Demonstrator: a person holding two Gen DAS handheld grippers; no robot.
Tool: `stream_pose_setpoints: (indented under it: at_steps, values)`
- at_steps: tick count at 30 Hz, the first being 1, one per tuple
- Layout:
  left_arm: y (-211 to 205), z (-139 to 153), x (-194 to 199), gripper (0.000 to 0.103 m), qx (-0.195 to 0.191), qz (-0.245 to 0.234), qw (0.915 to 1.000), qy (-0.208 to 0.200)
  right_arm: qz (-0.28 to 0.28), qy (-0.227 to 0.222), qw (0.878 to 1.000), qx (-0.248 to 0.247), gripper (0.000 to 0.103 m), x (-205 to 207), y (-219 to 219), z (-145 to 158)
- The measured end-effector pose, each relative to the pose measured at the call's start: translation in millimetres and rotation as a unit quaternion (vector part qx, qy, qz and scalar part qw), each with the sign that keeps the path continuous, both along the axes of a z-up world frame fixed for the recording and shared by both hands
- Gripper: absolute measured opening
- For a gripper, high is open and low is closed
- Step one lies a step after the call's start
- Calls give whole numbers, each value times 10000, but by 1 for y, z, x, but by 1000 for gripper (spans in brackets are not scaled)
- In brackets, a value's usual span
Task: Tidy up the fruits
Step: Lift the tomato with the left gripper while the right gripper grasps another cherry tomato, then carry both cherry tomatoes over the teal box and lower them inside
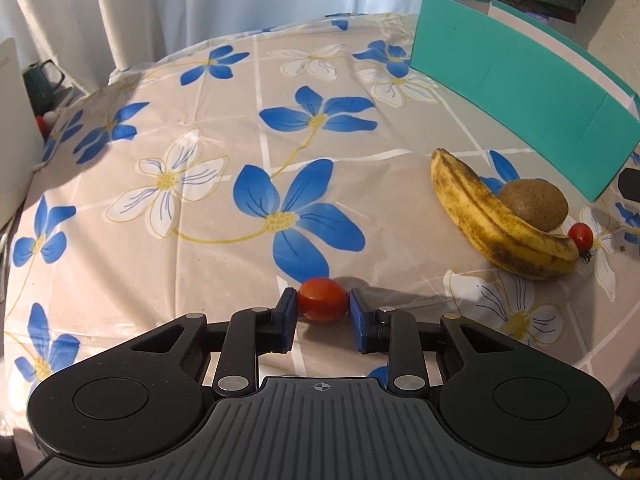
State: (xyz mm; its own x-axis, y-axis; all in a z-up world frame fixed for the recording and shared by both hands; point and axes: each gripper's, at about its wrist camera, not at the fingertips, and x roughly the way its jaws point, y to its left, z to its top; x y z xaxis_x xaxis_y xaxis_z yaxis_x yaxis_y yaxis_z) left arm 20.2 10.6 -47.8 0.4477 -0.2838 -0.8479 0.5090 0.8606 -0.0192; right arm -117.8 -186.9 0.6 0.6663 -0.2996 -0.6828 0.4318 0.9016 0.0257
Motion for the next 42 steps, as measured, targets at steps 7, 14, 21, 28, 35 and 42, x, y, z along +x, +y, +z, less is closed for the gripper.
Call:
stream_pose_setpoints:
  at_steps: [7, 14, 21, 28, 35, 42]
  values:
    - [-1, 38, -11, 31, -422, -51, 9989, -209, 59, 124, 9999, 20, 84, -4, 0, -6]
    - [-8, 66, -25, 31, -536, -220, 9972, -470, 103, 291, 9992, 241, 66, 1, -3, -21]
    - [-8, 70, -29, 31, -533, -258, 9972, -447, 142, 372, 9983, 428, 57, 5, -5, -31]
    - [-13, 73, -27, 31, -514, -287, 9972, -453, -56, 521, 9952, 832, 43, 13, -19, -49]
    - [-24, 83, -23, 31, -482, -398, 9965, -563, -85, 709, 9931, 925, 25, 22, -25, -62]
    - [-50, 99, -16, 31, -465, -586, 9946, -713, -228, 554, 9932, 998, 25, 15, -31, -59]
